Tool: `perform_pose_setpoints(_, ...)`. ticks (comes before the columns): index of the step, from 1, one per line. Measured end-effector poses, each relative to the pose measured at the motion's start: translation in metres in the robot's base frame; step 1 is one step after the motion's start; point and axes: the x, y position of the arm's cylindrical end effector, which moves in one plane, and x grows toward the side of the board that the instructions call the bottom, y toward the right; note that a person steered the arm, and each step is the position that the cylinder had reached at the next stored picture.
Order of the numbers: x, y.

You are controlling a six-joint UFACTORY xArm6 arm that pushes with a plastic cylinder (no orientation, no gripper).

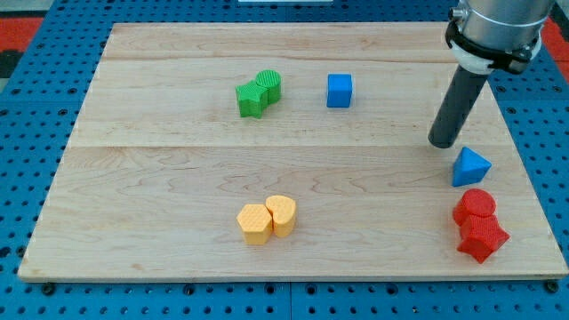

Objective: Move the blue tringle towards the bottom right

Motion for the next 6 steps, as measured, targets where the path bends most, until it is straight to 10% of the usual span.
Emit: perform_pose_setpoints(6, 0.008, 0.028)
